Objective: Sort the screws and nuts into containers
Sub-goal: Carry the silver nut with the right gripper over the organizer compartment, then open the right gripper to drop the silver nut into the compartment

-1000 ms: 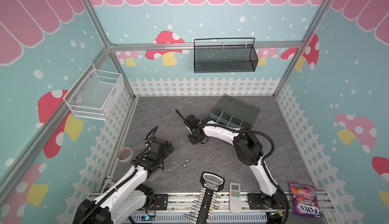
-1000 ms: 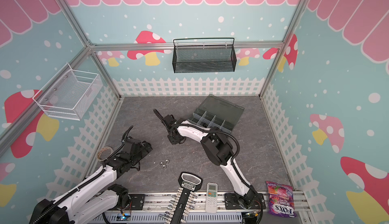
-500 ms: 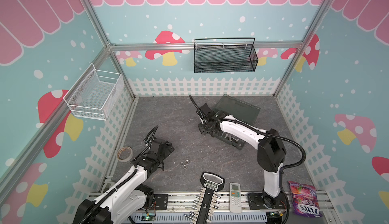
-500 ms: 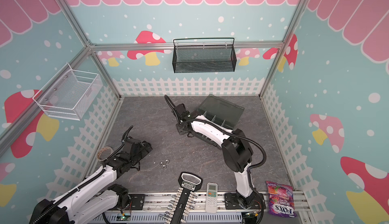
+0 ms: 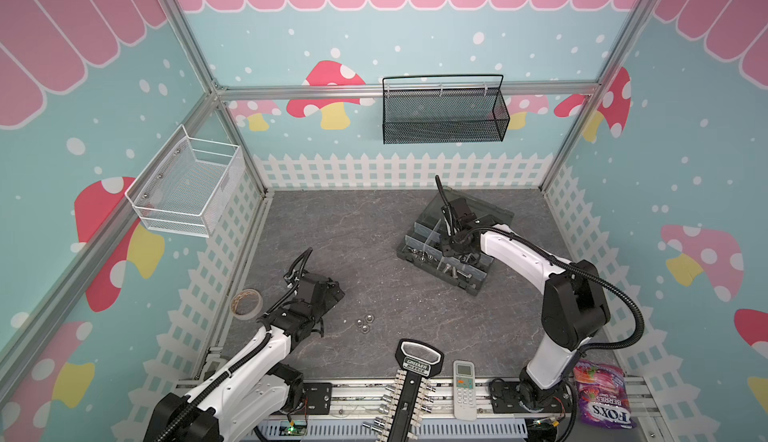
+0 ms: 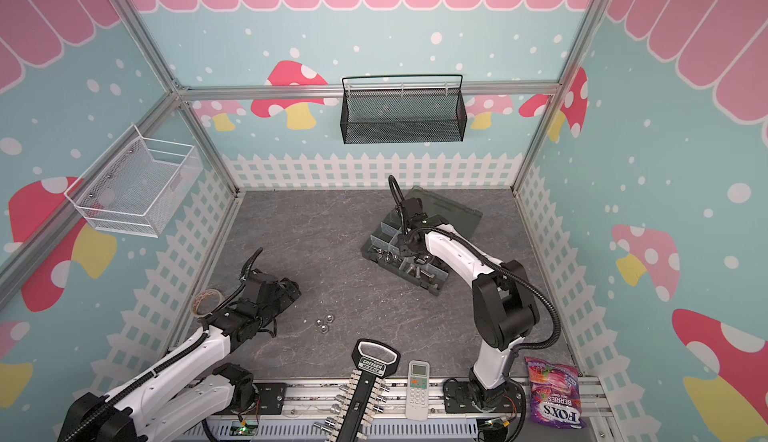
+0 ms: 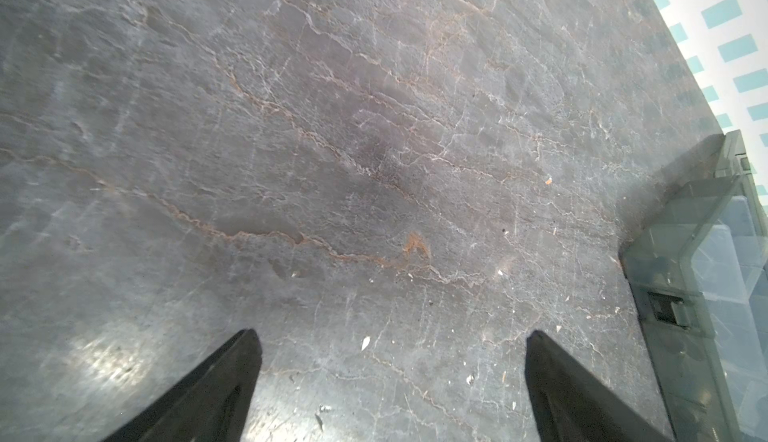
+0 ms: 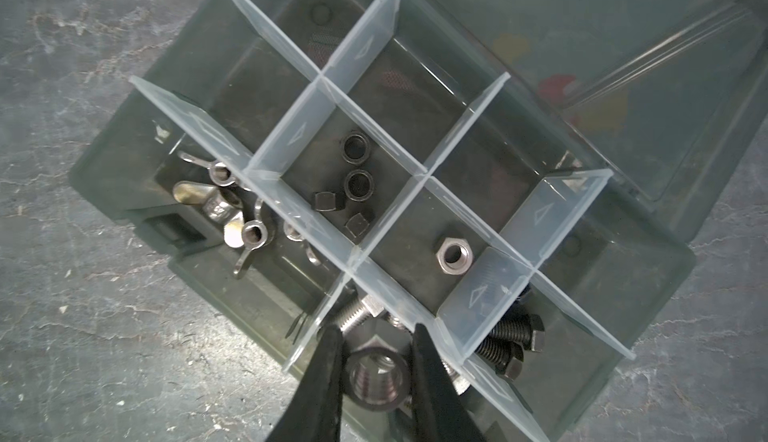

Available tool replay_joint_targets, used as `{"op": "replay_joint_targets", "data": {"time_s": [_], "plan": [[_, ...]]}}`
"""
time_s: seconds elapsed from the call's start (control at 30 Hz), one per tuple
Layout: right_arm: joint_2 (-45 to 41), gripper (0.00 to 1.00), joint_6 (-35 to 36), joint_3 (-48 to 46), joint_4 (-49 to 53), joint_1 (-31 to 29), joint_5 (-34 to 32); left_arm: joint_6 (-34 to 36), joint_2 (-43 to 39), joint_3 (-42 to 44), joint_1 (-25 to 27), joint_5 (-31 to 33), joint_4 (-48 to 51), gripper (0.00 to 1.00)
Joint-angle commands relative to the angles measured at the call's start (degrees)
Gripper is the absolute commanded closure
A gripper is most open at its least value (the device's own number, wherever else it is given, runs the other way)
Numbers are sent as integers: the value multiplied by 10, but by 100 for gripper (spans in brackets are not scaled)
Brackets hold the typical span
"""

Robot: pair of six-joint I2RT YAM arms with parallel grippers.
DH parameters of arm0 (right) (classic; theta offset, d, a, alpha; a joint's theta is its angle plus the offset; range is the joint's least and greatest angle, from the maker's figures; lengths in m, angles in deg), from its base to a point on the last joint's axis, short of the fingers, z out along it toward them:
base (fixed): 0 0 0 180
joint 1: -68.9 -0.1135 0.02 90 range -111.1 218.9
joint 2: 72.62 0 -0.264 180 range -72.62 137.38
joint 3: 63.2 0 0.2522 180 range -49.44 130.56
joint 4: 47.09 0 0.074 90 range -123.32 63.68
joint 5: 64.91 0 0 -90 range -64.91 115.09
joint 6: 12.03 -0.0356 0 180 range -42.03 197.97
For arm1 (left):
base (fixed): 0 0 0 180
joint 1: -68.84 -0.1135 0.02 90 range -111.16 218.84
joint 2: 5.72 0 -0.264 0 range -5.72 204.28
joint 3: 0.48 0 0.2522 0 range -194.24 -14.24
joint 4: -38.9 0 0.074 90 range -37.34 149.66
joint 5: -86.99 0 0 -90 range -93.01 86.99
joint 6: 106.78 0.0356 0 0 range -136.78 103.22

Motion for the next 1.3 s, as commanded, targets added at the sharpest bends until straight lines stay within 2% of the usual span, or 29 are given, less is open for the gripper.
{"op": "replay_joint_targets", "data": {"time_s": [0.0,0.4,0.73,1.0,1.27], "plan": [[-8,89,1,-17,-16,17,8,-16,3,0,-3,-3,-8,0],[34,84,13,-26,-33,48,14,-16,1,2,-4,-3,-7,0],[55,73,16,-28,-40,56,24,-15,3,-1,-4,-3,-7,0],[62,71,16,-31,-46,56,38,-14,4,-2,-4,1,-7,0],[64,60,19,-27,-47,56,44,-15,3,-1,-5,-1,-7,0]]}}
